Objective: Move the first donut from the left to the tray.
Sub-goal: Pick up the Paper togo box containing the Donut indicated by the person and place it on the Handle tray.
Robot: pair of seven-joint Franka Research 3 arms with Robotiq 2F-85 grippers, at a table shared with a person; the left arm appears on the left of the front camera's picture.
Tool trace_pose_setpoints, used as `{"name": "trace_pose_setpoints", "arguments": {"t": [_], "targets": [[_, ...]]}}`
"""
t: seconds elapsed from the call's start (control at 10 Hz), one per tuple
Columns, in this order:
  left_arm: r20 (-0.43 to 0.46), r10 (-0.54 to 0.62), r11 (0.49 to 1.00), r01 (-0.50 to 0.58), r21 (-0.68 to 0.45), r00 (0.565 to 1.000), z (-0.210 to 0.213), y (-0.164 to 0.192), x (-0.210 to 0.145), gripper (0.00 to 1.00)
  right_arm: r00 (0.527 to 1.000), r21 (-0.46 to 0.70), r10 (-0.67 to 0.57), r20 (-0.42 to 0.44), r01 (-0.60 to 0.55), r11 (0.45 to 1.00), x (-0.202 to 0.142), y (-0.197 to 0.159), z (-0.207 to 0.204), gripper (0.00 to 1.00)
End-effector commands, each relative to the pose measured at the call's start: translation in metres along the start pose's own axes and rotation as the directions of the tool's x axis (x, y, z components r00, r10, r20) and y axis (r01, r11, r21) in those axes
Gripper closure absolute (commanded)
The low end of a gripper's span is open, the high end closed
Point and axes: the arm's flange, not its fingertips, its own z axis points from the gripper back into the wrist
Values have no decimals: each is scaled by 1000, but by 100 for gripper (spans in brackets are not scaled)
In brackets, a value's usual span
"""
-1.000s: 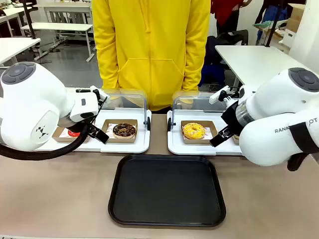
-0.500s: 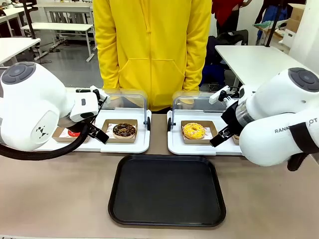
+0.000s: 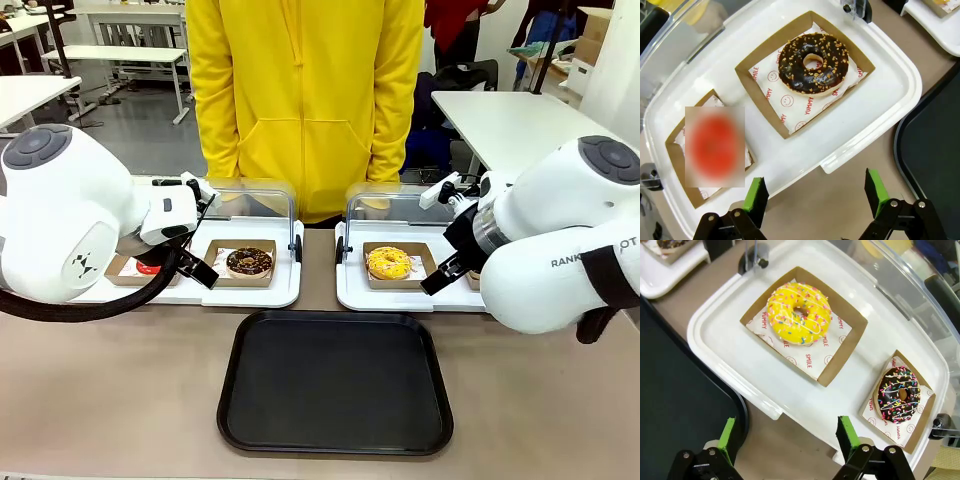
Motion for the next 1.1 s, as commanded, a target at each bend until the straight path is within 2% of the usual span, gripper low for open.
{"name": "trace_pose_setpoints", "arguments": {"t": [0.0,0.2,0.4,0.6,0.7,0.9,1.0], "targets": [[56,6,999,-3,-51,998,25,14,20,0,999,-19,5,36,-5,1000,27,-9,28,0],[111,8,993,5,-120,994,81,49,56,0,997,37,-8,81,5,999,69,-38,87,0],[114,-81,964,106,-242,990,124,85,70,0,994,137,1,111,-16,990,77,-85,138,0],[172,-173,907,225,-356,970,145,130,58,0,983,257,40,181,-87,963,54,-151,173,0],[235,-205,873,286,-395,950,154,155,43,0,962,316,102,254,-182,931,31,-185,183,0],[370,-212,842,362,-401,904,169,209,5,0,927,352,81,365,-218,911,-26,-253,192,0],[436,-217,831,399,-386,873,172,228,-15,0,899,395,64,433,-253,883,-48,-273,191,0]]}}
